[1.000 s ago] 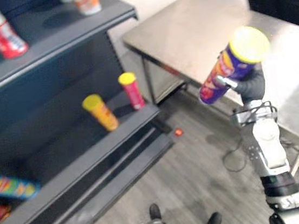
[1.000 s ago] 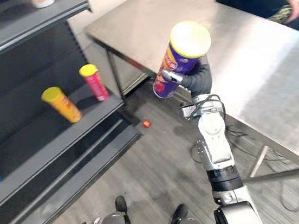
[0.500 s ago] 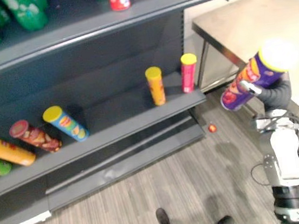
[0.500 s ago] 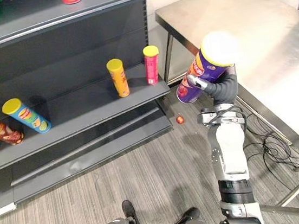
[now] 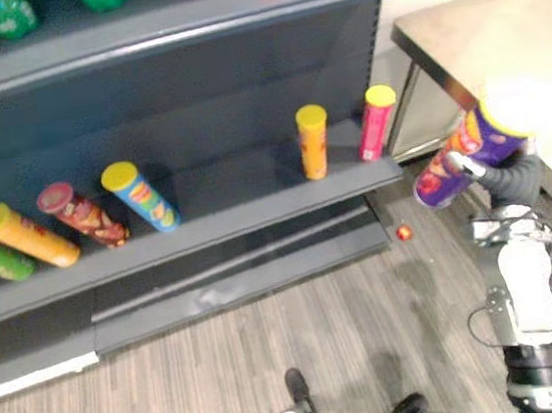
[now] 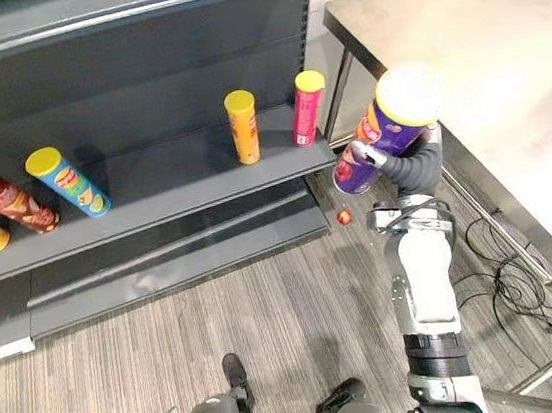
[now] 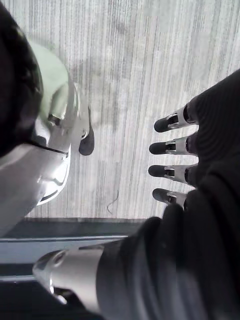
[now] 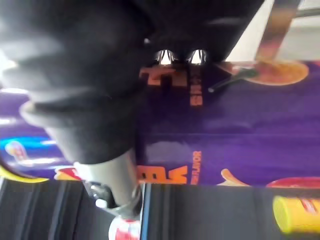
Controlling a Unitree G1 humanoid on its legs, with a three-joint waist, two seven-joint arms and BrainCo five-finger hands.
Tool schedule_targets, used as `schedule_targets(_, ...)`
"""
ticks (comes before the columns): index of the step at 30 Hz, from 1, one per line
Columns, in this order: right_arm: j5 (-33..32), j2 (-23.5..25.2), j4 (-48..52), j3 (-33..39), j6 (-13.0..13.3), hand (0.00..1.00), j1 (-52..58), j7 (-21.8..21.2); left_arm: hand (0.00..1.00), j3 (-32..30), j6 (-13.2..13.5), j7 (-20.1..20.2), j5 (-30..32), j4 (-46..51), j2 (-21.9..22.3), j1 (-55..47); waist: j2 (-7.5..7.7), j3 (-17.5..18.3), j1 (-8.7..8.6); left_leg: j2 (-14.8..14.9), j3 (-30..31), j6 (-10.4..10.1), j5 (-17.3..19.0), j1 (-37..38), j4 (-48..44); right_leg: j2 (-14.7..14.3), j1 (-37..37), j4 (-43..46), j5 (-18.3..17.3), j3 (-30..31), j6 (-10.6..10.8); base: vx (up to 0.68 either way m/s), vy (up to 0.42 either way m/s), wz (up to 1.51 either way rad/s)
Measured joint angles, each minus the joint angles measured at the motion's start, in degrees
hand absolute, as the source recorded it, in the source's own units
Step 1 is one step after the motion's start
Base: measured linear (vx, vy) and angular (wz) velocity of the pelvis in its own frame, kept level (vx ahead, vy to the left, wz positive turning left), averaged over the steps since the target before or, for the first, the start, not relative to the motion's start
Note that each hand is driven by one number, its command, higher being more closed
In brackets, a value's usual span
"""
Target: Put the gum and the chips on the shelf.
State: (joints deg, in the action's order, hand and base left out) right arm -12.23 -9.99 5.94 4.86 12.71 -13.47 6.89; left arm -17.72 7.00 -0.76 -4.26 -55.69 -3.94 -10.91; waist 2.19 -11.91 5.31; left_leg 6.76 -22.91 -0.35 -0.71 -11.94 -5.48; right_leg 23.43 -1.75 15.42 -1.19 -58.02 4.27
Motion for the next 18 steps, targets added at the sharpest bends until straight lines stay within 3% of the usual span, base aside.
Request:
schedule_targets(4, 0.92, 1.11, -0.16, -5.82, -0.17, 1.0, -0.14, -1.87, 0.0, 1.02, 0.01, -0.02, -0.24, 1.02, -0.13, 0.1, 0.06, -0.81, 1.88, 0.28, 2.1, 1.22, 3.23, -3.17, -5.78, 0.79, 1.52, 0.59, 0.12, -2.41, 0.23, -0.02, 0.066, 0.38)
schedule_targets(6, 1.29, 1.66, -0.13, -7.94, -0.25, 1.0, -0.23, -2.59, 0.0, 1.56, -0.01, -0.11, -1.24, 0.95, -0.21, 0.39, -0.36, -1.89, 2.45, -0.28, 3.84, 2.18, 4.57, -3.55, -8.15, 3.48, 2.02, 5.51, 0.71, -0.4, -0.77, 0.02, 0.116, 0.61)
schedule_targets(7, 2.41, 1.54, -0.13, -8.77, -0.4, 1.0, -0.21, -3.27, 0.0, 2.44, 0.09, -0.3, -1.79, 1.28, -0.47, 0.36, -1.0, -2.78, 2.34, -1.36, 6.56, 2.9, 5.11, -3.01, -9.27, 5.33, -1.07, 13.19, 2.75, 10.13, -8.16, 0.05, 0.173, 0.76)
schedule_targets(8, 2.82, 1.66, -0.11, -8.92, -0.39, 1.0, -0.14, -3.61, 0.0, 3.05, 0.08, -0.38, -1.85, 1.2, -0.79, 0.4, -1.36, -3.09, 2.4, -1.49, 7.9, 2.91, 5.09, -2.88, -9.34, 4.62, -3.5, 15.07, 1.33, 16.76, -8.02, 0.05, 0.156, 0.97)
schedule_targets(9, 2.93, 1.97, -0.08, -9.75, -0.37, 1.0, -0.07, -4.45, 0.0, 4.14, 0.08, -0.62, -2.22, 0.95, -1.27, 0.52, -1.92, -3.65, 2.2, -1.69, 10.97, 2.89, 4.77, -3.02, -8.59, -0.33, -6.59, 13.86, -3.36, 29.25, -3.62, 0.04, 0.037, 0.96)
schedule_targets(10, 2.92, 2.03, 0.03, -10.8, -0.37, 1.0, 0.04, -5.13, 0.0, 4.17, 0.09, -0.83, -2.35, 0.78, -1.54, 0.52, -1.39, -3.94, 1.74, -2.83, 12.8, 3.11, 4.62, -2.93, -7.47, -4.02, -8.41, 11.27, -5.38, 37.29, -2.37, 0.04, 0.001, 1.01)
schedule_targets(12, 2.9, 2.01, 0.57, -11.68, -0.37, 1.0, 0.43, -6.1, 0.0, 4.56, 0.05, -1.04, -2.35, 0.34, -1.67, 0.74, -0.83, -4.71, 0.94, -6.02, 15.41, 3.48, 4.25, -2.82, -6.93, -6.97, -11.01, 7.52, -5.62, 44.82, -1.75, 0.09, 0.012, 0.98)
schedule_targets(16, 2.65, 1.97, 3.11, -11.64, -0.37, 1.0, 4.12, -6.26, 0.0, 6.32, 0.19, -1.13, -2.35, -1.36, -2.46, 2.86, -1.37, -6.43, -1.94, -10.42, 21.16, 3.47, 4.03, -3.27, -8.77, -9.31, -11.93, 6.24, -4.47, 54.9, 0.15, 0.07, -0.062, 1.33)
schedule_targets(18, 2.08, 1.78, 4.28, -11.67, -0.38, 1.0, 5.06, -6.55, 0.0, 6.82, 0.47, -1.15, -2.46, -1.36, -2.98, 3.6, -1.4, -6.47, -1.87, -11.19, 23.99, 3.03, 4.23, -5.44, -11.01, -9.37, -11.1, 4.43, -5.94, 54.2, 3.66, 0.06, -0.16, 1.02)
